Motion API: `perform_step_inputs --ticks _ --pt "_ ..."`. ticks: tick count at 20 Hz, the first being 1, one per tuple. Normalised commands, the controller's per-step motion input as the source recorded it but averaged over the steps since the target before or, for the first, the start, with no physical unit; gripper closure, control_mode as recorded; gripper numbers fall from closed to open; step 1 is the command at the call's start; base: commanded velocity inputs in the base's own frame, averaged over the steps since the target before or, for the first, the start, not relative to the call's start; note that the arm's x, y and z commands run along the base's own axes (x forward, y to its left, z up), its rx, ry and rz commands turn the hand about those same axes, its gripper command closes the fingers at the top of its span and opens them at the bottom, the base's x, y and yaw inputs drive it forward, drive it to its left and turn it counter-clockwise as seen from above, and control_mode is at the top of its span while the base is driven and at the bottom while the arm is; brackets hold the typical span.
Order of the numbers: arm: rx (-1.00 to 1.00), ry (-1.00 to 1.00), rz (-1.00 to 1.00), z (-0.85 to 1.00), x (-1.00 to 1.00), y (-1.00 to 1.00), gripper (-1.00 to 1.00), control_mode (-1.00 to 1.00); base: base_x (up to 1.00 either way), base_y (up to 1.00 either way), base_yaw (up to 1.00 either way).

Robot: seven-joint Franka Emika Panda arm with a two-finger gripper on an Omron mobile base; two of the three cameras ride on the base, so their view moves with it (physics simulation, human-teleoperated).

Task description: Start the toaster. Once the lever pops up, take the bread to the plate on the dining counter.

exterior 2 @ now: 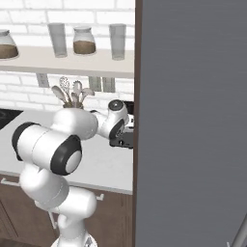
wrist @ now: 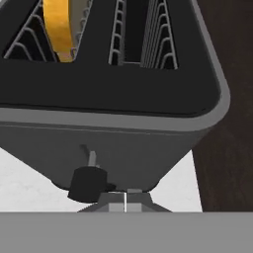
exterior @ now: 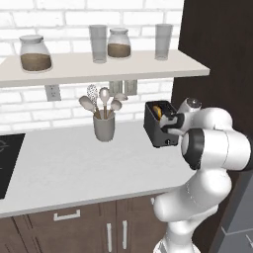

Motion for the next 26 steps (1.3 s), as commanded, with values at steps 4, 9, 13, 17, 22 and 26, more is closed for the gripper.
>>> perform_step_inputs --ticks 4,9,13,17,22,26 --pt "-0.12 0.00 0.00 -0.83 0.00 0.20 1.00 -1.00 0.00 0.00 0.00" --pt "-0.14 0.00 0.00 -0.93 0.00 0.23 1.00 -1.00 0.00 0.00 0.00" --pt "-0.06 0.00 0.00 -0.53 -0.07 0.03 1.00 -1.00 0.00 0.00 0.00" --pt "0.07 -0.10 0.00 0.35 -0.33 0.00 1.00 -1.00 0.00 0.00 0.00" --pt "0.20 -0.15 -0.02 0.99 -0.23 0.00 1.00 -1.00 0.00 0.00 0.00" --pt "0.14 -0.10 -0.04 0.95 -0.35 0.00 1.00 -1.00 0.00 0.00 0.00"
